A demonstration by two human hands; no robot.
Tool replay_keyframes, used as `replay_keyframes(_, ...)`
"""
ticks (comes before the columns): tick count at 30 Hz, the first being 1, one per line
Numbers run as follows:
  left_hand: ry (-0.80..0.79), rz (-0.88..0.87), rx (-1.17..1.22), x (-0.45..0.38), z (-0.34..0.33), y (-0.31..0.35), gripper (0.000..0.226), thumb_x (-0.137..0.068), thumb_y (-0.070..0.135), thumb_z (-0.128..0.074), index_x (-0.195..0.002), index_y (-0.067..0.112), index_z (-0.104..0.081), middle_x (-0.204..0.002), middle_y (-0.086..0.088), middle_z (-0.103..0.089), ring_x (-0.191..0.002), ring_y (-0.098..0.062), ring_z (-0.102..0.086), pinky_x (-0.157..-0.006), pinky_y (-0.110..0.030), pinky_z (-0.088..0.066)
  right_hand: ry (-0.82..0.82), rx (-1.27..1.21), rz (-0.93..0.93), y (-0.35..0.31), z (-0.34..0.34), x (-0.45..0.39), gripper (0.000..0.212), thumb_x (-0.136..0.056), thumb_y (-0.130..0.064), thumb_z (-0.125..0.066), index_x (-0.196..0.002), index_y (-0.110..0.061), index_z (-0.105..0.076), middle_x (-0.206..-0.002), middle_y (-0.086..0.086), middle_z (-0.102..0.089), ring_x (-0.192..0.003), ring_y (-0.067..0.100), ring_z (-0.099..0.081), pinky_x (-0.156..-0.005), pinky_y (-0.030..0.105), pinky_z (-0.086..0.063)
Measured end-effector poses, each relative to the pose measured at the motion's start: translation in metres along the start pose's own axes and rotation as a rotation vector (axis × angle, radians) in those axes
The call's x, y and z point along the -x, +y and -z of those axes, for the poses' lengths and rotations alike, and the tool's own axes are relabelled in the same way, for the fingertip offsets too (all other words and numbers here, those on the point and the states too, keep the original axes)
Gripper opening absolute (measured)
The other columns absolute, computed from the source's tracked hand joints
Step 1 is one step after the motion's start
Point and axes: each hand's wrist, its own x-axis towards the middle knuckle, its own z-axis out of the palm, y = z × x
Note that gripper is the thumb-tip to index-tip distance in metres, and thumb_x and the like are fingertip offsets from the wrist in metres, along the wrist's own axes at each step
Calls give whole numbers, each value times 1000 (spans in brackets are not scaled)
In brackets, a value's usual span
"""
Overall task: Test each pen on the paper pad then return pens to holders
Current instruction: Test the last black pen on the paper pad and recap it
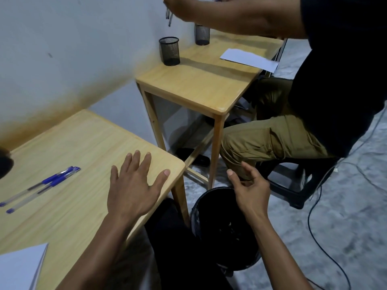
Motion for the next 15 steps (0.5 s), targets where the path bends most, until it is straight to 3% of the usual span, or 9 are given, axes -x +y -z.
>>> replay_keyframes(3,3,1,13,0,0,1,90,-88,83,-8,-158,29,-22,-168,-1,-12,-155,-20,-3,-123,-54,-7,-7,-7,-12,0,-2,0,52,-83,-30,-83,-130,-16,-67,-113,-8,-68,-111,11,-66,-102,38,-55)
replay_keyframes(8,6,9,60,1,4,4,87,-89,82,-17,-156,28,-28,-167,0,-16,-155,-19,-5,-123,-53,-8,-79,-51,5,-11,-10,0,48,-82,-27,-84,-127,-19,-68,-98,-26,-66,-96,-16,-64,-101,35,-54)
replay_keyframes(12,11,37,148,1,12,7,76,-92,73,-36,-152,26,-40,-164,-1,-27,-153,-20,-15,-123,-51,-13,-192,-123,40,-35,-24,-1,49,-83,-29,-83,-129,-25,-67,-123,-9,-69,-117,0,-62,-109,33,-48)
replay_keyframes(15,84,84,308,6,26,6,64,-91,61,-57,-142,24,-54,-154,1,-45,-145,-19,-35,-116,-46,-31,-287,-178,99,-61,-39,-1,44,-84,-26,-82,-125,-30,-67,-118,-12,-69,-115,-4,-61,-102,23,-48)
